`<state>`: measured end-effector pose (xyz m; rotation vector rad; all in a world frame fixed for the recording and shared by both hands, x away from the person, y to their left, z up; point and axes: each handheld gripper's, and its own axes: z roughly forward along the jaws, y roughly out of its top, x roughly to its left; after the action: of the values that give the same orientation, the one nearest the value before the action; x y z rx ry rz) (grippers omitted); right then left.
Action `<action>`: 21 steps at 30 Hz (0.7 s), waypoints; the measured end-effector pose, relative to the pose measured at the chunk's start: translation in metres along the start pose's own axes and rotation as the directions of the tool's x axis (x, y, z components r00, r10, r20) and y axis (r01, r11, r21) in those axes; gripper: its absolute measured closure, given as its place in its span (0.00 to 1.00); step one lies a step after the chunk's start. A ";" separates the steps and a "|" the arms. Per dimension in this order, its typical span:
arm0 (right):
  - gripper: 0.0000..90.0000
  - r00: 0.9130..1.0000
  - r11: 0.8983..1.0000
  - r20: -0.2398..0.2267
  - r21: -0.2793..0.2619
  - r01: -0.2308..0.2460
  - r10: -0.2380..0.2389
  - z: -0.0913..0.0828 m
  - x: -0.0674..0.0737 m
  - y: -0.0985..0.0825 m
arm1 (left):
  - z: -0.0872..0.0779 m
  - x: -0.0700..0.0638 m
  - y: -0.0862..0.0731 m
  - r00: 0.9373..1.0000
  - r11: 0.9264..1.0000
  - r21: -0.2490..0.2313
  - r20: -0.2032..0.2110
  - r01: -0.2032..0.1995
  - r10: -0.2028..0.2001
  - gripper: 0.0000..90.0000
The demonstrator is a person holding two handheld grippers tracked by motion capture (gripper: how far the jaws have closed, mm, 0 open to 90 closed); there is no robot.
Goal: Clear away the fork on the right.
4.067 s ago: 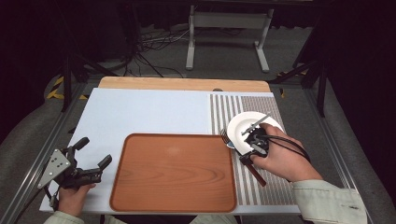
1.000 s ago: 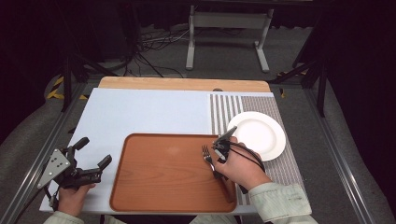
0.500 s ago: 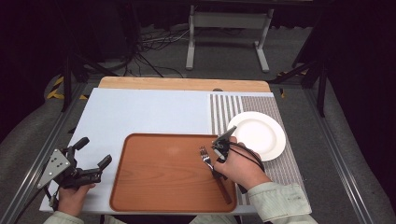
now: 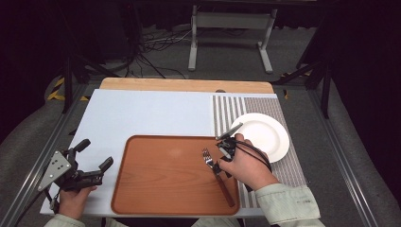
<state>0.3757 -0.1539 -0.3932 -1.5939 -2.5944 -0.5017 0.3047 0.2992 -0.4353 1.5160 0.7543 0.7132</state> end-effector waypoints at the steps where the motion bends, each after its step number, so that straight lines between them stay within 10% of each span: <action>1: 0.46 0.996 0.993 0.012 -0.077 0.092 -0.091 -0.001 0.001 0.001 | 0.000 0.000 0.000 1.000 1.000 0.000 0.000 0.000 0.000 0.01; 5: 0.24 0.955 0.921 0.077 -0.252 0.296 -0.286 -0.002 0.003 0.006 | 0.000 0.000 0.000 1.000 1.000 0.000 -0.001 0.000 0.000 0.01; 12: 0.23 0.916 0.853 0.094 -0.338 0.398 -0.390 -0.006 0.006 0.012 | 0.000 0.000 0.000 1.000 1.000 -0.001 -0.002 -0.001 0.001 0.01; 16: 0.24 0.862 0.780 0.148 -0.373 0.503 -0.486 -0.007 0.009 0.017 | 0.000 0.000 0.000 1.000 1.000 0.000 -0.003 0.000 0.000 0.01; 21: 0.28 0.826 0.735 0.145 -0.391 0.554 -0.545 -0.004 0.010 0.024 | 0.000 0.000 0.000 1.000 1.000 0.000 -0.001 -0.001 0.001 0.01</action>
<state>0.3918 -0.1368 -0.3819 -0.8322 -3.1149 -1.1531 0.3046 0.2994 -0.4352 1.5166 0.7547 0.7149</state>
